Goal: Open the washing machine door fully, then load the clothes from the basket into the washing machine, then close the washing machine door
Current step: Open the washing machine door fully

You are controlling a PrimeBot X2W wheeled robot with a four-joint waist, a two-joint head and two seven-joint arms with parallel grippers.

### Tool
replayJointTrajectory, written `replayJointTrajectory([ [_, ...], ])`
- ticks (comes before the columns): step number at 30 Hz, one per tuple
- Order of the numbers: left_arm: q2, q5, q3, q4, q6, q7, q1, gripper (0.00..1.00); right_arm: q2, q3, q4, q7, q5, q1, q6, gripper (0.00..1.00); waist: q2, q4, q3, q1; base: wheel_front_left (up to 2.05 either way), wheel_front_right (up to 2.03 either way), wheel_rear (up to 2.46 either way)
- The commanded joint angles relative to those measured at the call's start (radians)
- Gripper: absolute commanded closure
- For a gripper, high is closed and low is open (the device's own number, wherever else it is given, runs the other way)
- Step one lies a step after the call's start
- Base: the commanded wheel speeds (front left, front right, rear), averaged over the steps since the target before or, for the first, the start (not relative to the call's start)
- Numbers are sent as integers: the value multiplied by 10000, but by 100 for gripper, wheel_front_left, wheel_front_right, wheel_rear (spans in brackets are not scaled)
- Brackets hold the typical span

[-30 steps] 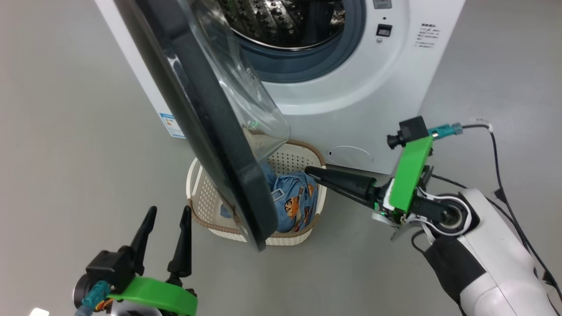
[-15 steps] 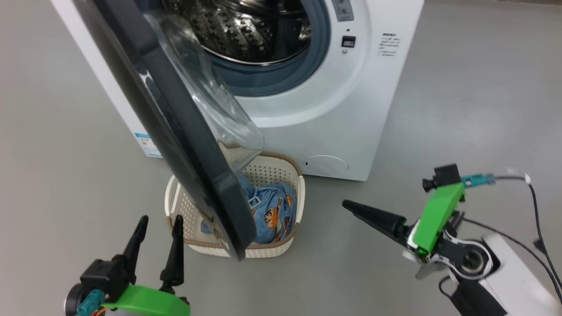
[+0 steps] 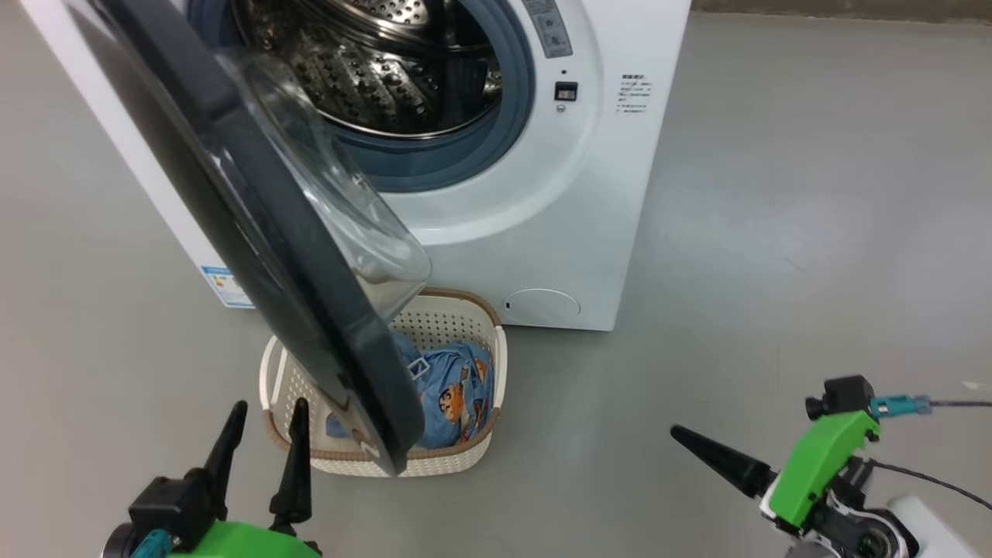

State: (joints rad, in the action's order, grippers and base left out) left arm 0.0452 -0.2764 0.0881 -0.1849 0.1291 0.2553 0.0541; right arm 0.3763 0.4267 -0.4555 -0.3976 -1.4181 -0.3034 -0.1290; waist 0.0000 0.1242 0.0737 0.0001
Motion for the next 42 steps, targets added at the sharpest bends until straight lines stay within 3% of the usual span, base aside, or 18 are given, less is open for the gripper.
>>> replayJointTrajectory([
  [1, 154, 84, -358, 247, 15, 65, 59, 0, 247, 216, 150, 256, 195, 142, -17, 0, 0, -78, -54, 0, 0, 0, 0],
  [19, 114, 68, -412, 208, 15, 65, -112, 0, 1608, 1973, -893, 4807, 1786, 518, -17, 0, 0, -322, -118, 0, 0, 0, 0],
  [27, 99, 34, -444, 188, 15, 65, -119, 0, 1844, 2424, -1377, 6520, 2592, 107, -17, 0, 0, -287, -139, 0, 0, 0, 0],
  [30, 98, 31, -469, 190, 15, 65, -121, 0, 1841, 2144, -1378, 6578, 2973, -24, -17, 0, 0, -295, -131, 0, 0, 0, 0],
  [35, 94, 41, -517, 221, 15, 65, -97, 0, 1535, 118, -761, 6590, 4789, 172, -17, 0, 0, -302, -74, 0, 0, 0, 0],
  [42, 88, 61, -553, 247, 15, 65, -57, 0, 636, -2486, 738, 6592, 7562, 1142, -17, 0, 0, -293, -45, 0, 0, 0, 0],
])
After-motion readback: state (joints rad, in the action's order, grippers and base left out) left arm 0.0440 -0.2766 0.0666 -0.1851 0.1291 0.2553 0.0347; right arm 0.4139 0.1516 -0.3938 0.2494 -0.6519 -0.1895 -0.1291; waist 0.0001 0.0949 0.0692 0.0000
